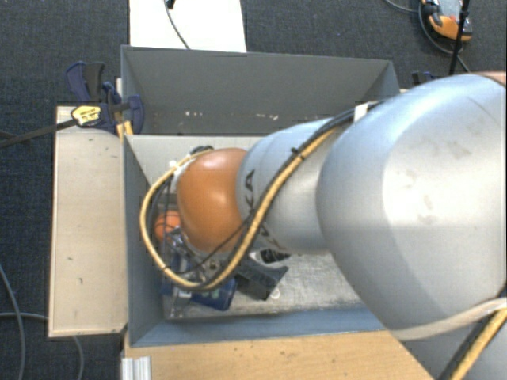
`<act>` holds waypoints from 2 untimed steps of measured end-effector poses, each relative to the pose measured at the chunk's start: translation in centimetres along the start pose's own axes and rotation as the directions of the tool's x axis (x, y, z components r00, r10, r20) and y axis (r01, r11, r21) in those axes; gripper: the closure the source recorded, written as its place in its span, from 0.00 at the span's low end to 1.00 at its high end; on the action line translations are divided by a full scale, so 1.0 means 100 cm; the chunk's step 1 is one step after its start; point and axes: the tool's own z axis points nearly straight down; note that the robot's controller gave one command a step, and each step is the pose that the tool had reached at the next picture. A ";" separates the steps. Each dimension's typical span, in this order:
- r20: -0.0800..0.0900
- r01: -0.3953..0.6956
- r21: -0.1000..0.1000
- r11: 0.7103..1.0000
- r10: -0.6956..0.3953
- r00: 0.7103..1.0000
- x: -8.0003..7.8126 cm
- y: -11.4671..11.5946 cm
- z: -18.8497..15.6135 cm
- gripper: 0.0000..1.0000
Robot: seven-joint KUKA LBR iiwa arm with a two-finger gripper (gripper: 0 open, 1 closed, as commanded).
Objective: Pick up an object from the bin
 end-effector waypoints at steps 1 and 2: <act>0.016 0.447 0.002 0.895 -0.447 0.895 -0.004 -0.001 -0.001 1.00; 0.016 0.445 0.002 0.895 -0.445 0.895 -0.004 -0.001 -0.001 1.00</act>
Offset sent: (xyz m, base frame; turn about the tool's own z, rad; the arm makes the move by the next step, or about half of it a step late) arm 0.0000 0.0000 0.0000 0.0000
